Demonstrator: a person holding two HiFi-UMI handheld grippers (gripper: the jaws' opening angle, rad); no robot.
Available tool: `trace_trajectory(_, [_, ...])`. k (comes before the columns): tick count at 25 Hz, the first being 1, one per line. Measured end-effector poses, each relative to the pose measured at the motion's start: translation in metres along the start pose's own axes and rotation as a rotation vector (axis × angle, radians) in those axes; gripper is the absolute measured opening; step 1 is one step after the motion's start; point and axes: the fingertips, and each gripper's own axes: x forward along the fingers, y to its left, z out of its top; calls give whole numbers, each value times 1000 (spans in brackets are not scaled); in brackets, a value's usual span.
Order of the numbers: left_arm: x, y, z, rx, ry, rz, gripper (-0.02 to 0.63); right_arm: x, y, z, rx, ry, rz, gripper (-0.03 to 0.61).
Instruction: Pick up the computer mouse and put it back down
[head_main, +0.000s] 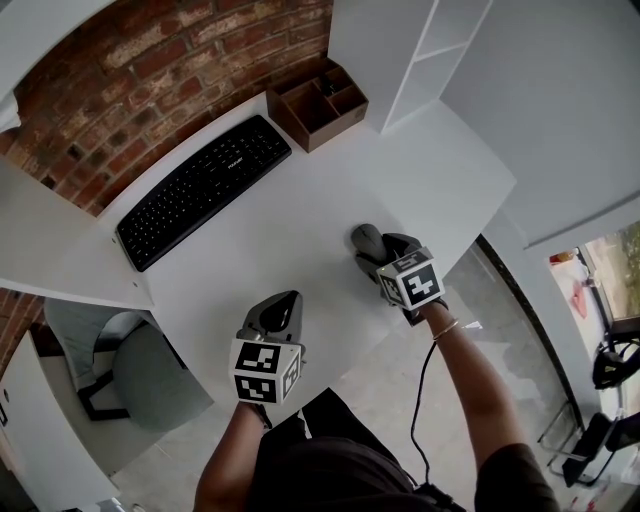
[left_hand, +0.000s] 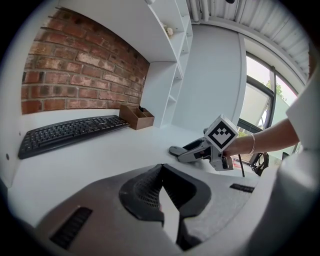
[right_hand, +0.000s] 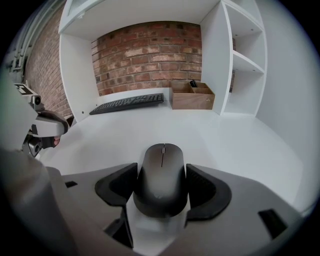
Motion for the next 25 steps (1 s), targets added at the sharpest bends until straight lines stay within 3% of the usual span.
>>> trace_trajectory(17, [-5,0,2,-6,-7,6,9,-8,3,5,-24,-48,-6,295])
trace_trajectory(25, [-14,4,5,5,-29,16,9,-51,32,34,-41,-183,-6,293])
